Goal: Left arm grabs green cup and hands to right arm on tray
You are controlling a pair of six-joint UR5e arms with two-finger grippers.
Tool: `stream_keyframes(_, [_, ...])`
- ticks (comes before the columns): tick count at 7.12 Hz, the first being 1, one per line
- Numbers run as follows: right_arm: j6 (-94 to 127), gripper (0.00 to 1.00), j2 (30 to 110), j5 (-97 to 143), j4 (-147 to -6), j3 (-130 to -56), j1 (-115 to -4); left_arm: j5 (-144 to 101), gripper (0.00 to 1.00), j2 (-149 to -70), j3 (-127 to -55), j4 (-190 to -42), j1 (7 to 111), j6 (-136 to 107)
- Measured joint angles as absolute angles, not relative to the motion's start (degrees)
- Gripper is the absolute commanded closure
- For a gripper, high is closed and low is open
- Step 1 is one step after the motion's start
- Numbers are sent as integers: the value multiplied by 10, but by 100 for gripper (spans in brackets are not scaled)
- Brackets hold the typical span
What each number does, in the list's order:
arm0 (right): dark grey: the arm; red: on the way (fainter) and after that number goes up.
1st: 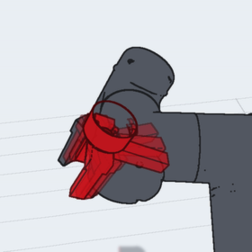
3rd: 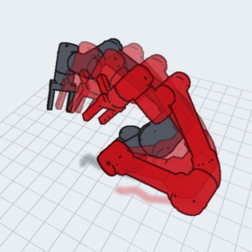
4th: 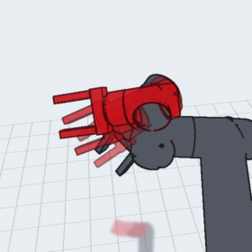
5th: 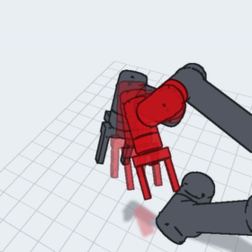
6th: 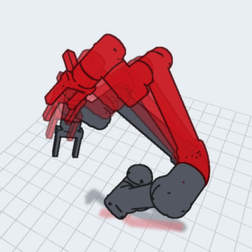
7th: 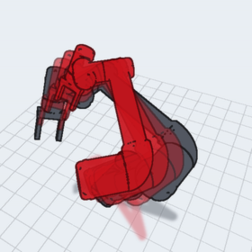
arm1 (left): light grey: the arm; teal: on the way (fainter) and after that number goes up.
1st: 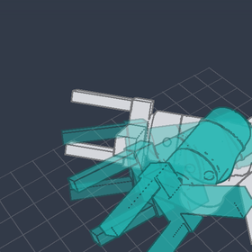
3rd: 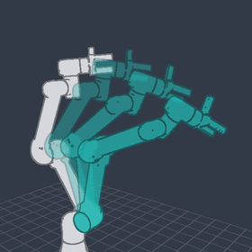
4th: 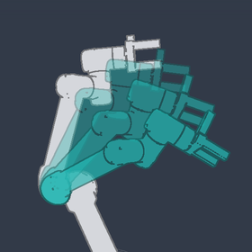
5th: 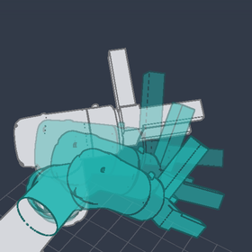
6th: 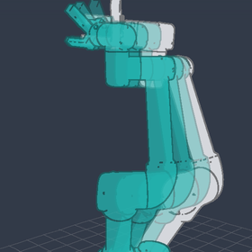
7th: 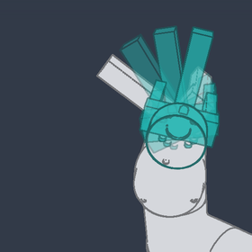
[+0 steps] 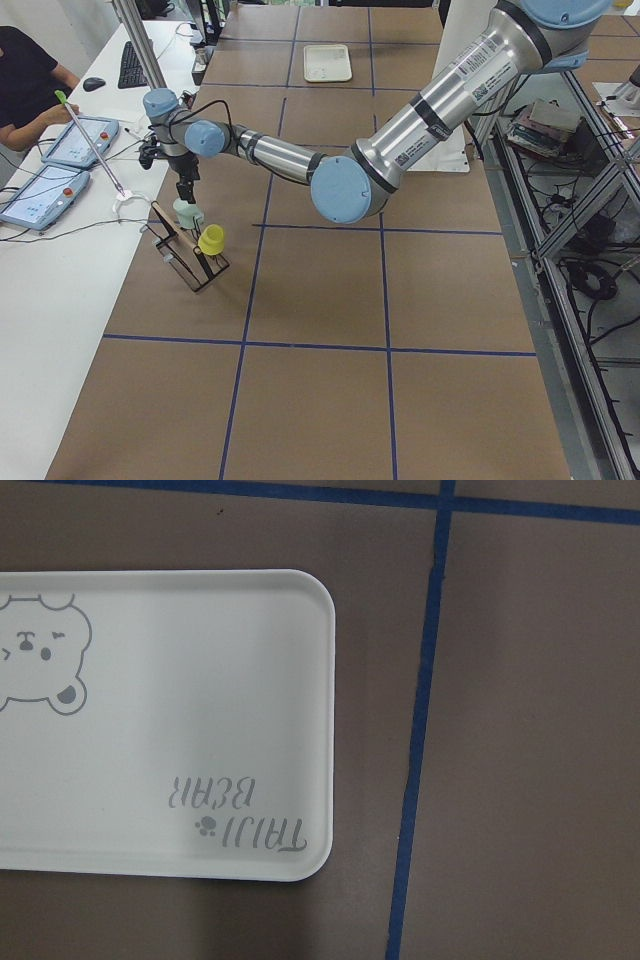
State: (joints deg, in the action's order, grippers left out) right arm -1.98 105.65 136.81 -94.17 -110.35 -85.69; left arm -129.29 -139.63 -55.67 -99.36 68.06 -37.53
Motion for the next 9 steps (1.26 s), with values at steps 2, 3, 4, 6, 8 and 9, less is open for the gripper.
stream_keyframes(2, [-19,0,1056,1370,-941,-1102,-857,-1267,0,-1425,-492,-1028,680,-375])
stream_keyframes(3, [-19,0,1056,1372,-941,-1101,-857,-1263,1,-1430,-476,-1039,678,-376])
stream_keyframes(4, [-19,0,1056,1373,-941,-1101,-857,-1262,2,-1432,-464,-1049,676,-377])
stream_keyframes(6, [-19,0,1056,1381,-941,-1101,-857,-1261,2,-1434,-449,-1063,670,-379])
stream_keyframes(8, [-19,0,1056,1384,-941,-1101,-857,-1259,7,-1434,-435,-1078,665,-380])
stream_keyframes(9, [-19,0,1056,1384,-941,-1101,-857,-1258,9,-1435,-432,-1081,663,-380])
